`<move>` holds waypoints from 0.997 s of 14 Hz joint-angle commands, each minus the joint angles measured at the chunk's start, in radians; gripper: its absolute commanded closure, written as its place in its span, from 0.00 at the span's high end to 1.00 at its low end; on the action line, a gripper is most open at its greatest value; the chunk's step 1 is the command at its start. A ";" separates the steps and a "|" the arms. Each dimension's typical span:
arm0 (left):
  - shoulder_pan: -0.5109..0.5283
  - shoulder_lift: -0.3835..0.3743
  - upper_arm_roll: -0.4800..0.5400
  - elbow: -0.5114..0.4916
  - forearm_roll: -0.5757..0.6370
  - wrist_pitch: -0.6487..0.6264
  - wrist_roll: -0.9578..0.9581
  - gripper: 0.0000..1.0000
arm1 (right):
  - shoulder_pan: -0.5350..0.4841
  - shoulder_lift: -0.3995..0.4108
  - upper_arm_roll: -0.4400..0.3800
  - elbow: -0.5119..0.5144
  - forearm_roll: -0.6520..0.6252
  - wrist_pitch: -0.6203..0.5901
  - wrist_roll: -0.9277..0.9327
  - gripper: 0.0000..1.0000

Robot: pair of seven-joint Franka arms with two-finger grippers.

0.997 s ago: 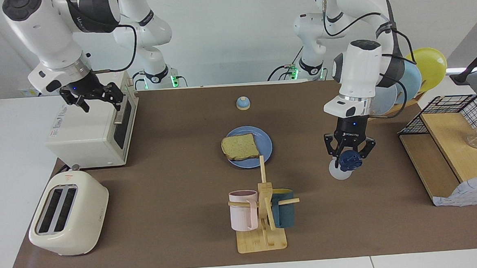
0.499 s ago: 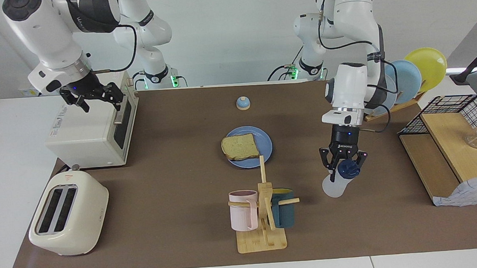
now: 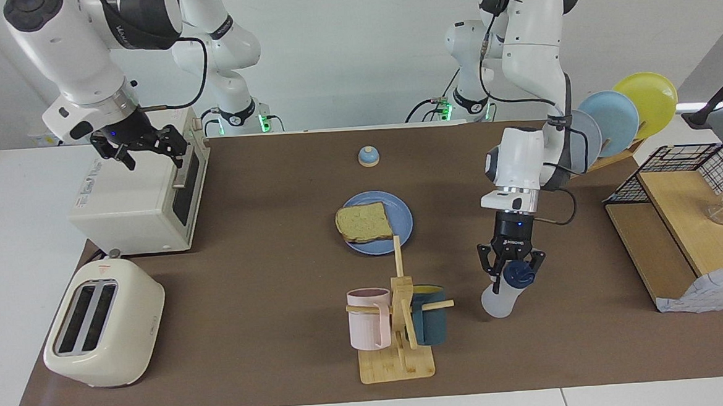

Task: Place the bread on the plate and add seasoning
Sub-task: 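Carry the bottle back beside the mug stand with the left gripper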

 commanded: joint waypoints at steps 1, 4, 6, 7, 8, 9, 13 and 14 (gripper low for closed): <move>0.009 0.030 -0.001 0.018 0.001 0.037 0.069 0.00 | -0.011 -0.015 0.004 -0.011 0.005 -0.004 -0.028 1.00; 0.010 0.034 -0.001 0.016 0.001 0.037 0.080 0.14 | -0.011 -0.015 0.004 -0.011 0.005 -0.004 -0.028 1.00; 0.007 0.044 -0.001 0.016 0.001 0.037 0.080 0.46 | -0.011 -0.015 0.004 -0.011 0.005 -0.004 -0.028 1.00; 0.009 0.044 -0.002 0.015 0.001 0.036 0.080 0.55 | -0.011 -0.015 0.004 -0.011 0.005 -0.004 -0.028 1.00; 0.007 0.044 -0.001 0.013 0.001 0.037 0.082 0.60 | -0.011 -0.015 0.004 -0.011 0.005 -0.004 -0.028 1.00; 0.007 0.044 -0.002 0.013 0.001 0.036 0.082 0.61 | -0.011 -0.015 0.004 -0.011 0.005 -0.004 -0.028 1.00; 0.007 0.044 -0.002 0.015 0.001 0.030 0.079 0.94 | -0.011 -0.015 0.004 -0.011 0.005 -0.004 -0.028 1.00; 0.009 0.044 -0.002 0.013 0.001 0.030 0.080 1.00 | -0.011 -0.015 0.004 -0.011 0.005 -0.004 -0.028 1.00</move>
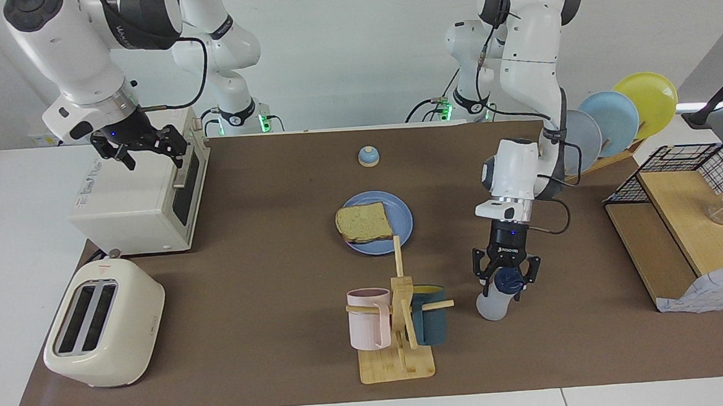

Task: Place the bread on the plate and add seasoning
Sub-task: 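Carry the bottle back beside the mug stand with the left gripper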

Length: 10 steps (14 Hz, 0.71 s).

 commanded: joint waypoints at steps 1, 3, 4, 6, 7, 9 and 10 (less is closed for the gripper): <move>0.009 0.009 -0.003 0.007 0.001 0.011 0.017 1.00 | -0.011 -0.015 0.004 -0.011 0.005 -0.004 -0.028 1.00; 0.018 -0.011 -0.002 -0.037 0.001 0.017 0.019 1.00 | -0.011 -0.015 0.004 -0.011 0.005 -0.004 -0.028 1.00; 0.030 -0.037 -0.003 -0.060 0.001 0.017 0.020 1.00 | -0.011 -0.015 0.004 -0.011 0.005 -0.004 -0.028 1.00; 0.031 -0.126 -0.003 -0.154 0.001 0.016 0.019 1.00 | -0.011 -0.015 0.004 -0.011 0.005 -0.004 -0.028 1.00; 0.029 -0.190 -0.003 -0.224 0.001 0.013 0.017 1.00 | -0.011 -0.015 0.004 -0.011 0.005 -0.004 -0.028 1.00; 0.006 -0.299 -0.003 -0.338 0.001 -0.007 0.007 1.00 | -0.011 -0.015 0.004 -0.011 0.005 -0.004 -0.028 1.00; -0.032 -0.372 -0.003 -0.393 0.001 -0.070 -0.001 1.00 | -0.011 -0.015 0.004 -0.011 0.005 -0.004 -0.028 1.00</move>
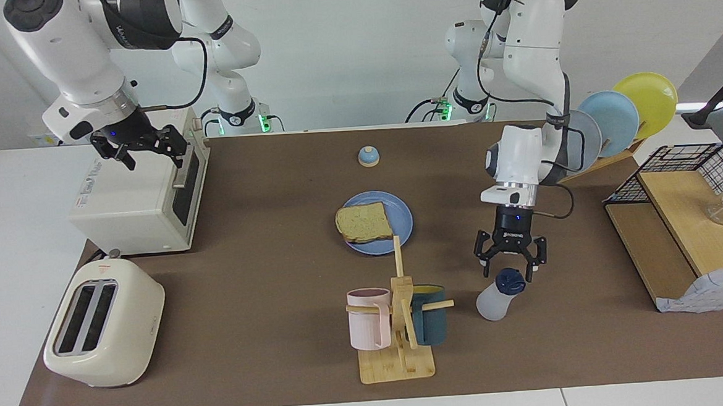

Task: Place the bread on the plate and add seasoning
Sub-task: 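Carry the bottle back beside the mug stand with the left gripper, then open the left gripper and withdraw it from the bottle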

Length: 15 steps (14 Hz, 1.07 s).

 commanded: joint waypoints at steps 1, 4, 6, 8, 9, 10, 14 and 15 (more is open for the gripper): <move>-0.082 -0.248 0.002 -0.190 -0.003 -0.184 -0.018 1.00 | -0.011 -0.015 0.004 -0.011 0.005 -0.004 -0.028 1.00; -0.194 -0.393 0.000 -0.094 -0.003 -0.609 -0.180 1.00 | -0.011 -0.015 0.004 -0.011 0.005 -0.004 -0.028 1.00; -0.202 -0.439 -0.009 0.064 -0.003 -0.902 -0.215 1.00 | -0.011 -0.015 0.004 -0.011 0.005 -0.004 -0.028 1.00; -0.199 -0.430 -0.009 0.286 -0.003 -1.219 -0.205 1.00 | -0.011 -0.015 0.004 -0.011 0.005 -0.004 -0.028 1.00; -0.193 -0.425 -0.004 0.375 -0.003 -1.347 -0.197 1.00 | -0.011 -0.015 0.004 -0.011 0.005 -0.004 -0.028 1.00; -0.187 -0.427 0.005 0.427 -0.011 -1.433 -0.173 1.00 | -0.011 -0.015 0.004 -0.011 0.005 -0.004 -0.028 1.00; -0.033 -0.439 0.019 0.567 -0.040 -1.736 0.061 1.00 | -0.011 -0.015 0.004 -0.011 0.005 -0.004 -0.028 1.00; 0.032 -0.439 0.017 0.586 -0.060 -1.788 0.155 1.00 | -0.011 -0.015 0.004 -0.011 0.005 -0.004 -0.028 1.00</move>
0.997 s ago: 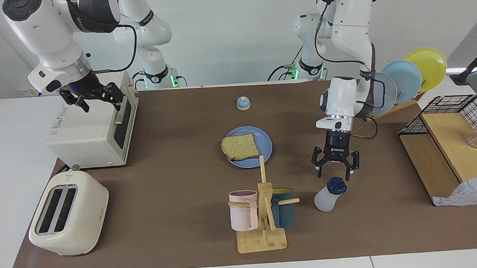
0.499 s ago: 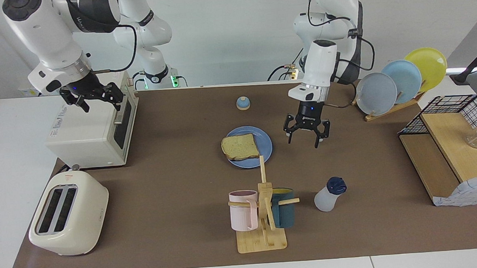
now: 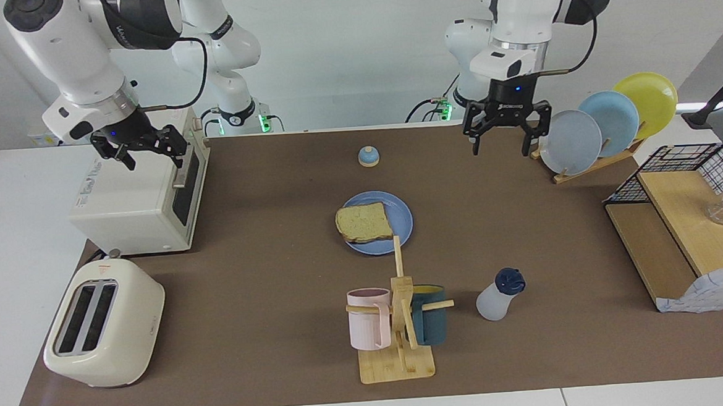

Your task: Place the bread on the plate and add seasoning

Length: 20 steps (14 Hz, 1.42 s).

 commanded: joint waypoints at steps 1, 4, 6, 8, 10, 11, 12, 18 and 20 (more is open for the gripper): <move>0.175 0.025 -0.006 0.077 -0.054 -0.154 0.258 1.00 | -0.011 -0.015 0.004 -0.011 0.005 -0.004 -0.028 1.00; 0.242 -0.012 -0.008 0.061 -0.053 -0.174 0.357 1.00 | -0.011 -0.015 0.004 -0.011 0.005 -0.004 -0.028 1.00; 0.242 -0.012 -0.004 0.061 -0.044 -0.173 0.359 1.00 | -0.011 -0.015 0.004 -0.011 0.005 -0.004 -0.028 1.00; 0.243 -0.014 -0.003 0.066 -0.040 -0.159 0.362 1.00 | -0.011 -0.015 0.004 -0.011 0.005 -0.004 -0.028 1.00; 0.245 -0.024 -0.004 0.063 -0.037 -0.157 0.359 1.00 | -0.011 -0.015 0.004 -0.011 0.005 -0.004 -0.028 1.00; 0.246 -0.026 -0.004 0.071 -0.037 -0.147 0.335 1.00 | -0.011 -0.015 0.004 -0.011 0.005 -0.004 -0.028 1.00; 0.243 -0.021 -0.006 0.075 -0.037 -0.137 0.296 1.00 | -0.011 -0.015 0.004 -0.011 0.005 -0.004 -0.028 1.00; 0.236 0.107 0.011 0.296 -0.167 -0.412 0.034 1.00 | -0.011 -0.015 0.004 -0.011 0.005 -0.004 -0.028 1.00; 0.233 0.102 0.019 0.287 -0.174 -0.423 0.002 1.00 | -0.011 -0.015 0.004 -0.011 0.005 -0.004 -0.028 1.00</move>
